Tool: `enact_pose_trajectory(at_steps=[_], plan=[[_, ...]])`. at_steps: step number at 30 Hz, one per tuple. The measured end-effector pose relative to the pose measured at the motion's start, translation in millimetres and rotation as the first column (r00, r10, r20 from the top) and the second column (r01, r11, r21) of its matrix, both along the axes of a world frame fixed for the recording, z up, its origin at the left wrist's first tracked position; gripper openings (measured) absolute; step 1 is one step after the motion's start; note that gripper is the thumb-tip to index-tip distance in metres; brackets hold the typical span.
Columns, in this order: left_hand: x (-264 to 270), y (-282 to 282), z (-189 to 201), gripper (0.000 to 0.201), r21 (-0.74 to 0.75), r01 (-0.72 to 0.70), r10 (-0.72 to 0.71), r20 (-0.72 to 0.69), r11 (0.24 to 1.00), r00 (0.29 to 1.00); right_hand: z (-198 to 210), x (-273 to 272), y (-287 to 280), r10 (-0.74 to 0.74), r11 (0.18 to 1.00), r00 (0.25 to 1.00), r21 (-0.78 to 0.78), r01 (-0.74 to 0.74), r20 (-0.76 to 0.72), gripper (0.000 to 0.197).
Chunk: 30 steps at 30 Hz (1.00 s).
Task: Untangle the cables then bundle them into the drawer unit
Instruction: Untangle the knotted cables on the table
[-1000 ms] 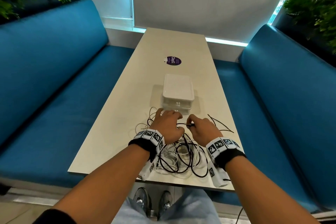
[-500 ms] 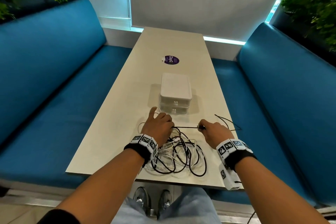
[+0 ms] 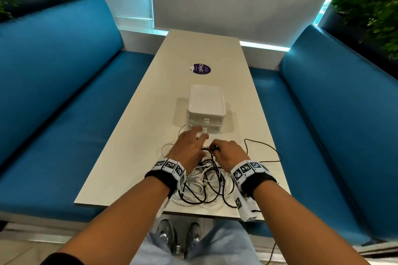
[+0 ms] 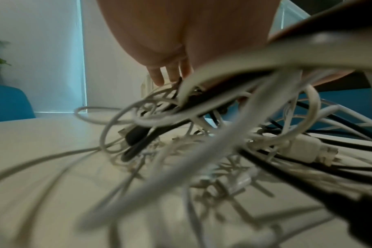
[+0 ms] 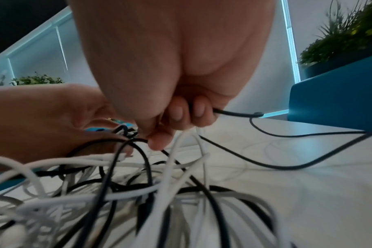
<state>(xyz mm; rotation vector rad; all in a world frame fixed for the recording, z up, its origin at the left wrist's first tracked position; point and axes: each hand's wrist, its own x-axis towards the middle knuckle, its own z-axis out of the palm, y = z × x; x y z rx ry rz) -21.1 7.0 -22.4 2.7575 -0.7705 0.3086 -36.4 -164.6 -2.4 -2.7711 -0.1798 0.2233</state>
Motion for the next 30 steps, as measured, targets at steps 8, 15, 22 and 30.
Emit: enact_pose_trajectory(at_steps=[8,15,22,30], plan=[[1,12,-3,0.036,0.117,-0.181,0.198,-0.156,0.977,0.968,4,0,-4,-0.067,0.997,0.995,0.032,0.065,0.076,0.016],[7,17,2,0.03,0.079,-0.185,0.198,-0.223,0.98,0.955,5,-4,-19,-0.104,0.994,0.993,-0.012,0.105,0.059,0.016],[6,22,9,0.03,0.051,-0.154,0.162,-0.296,0.987,0.941,0,-4,-29,-0.167,0.985,0.985,-0.023,0.169,0.048,0.013],[3,21,12,0.038,0.271,-0.17,0.203,-0.098,0.947,0.974,-3,-8,-26,-0.167,0.98,0.981,-0.094,0.177,0.102,0.016]])
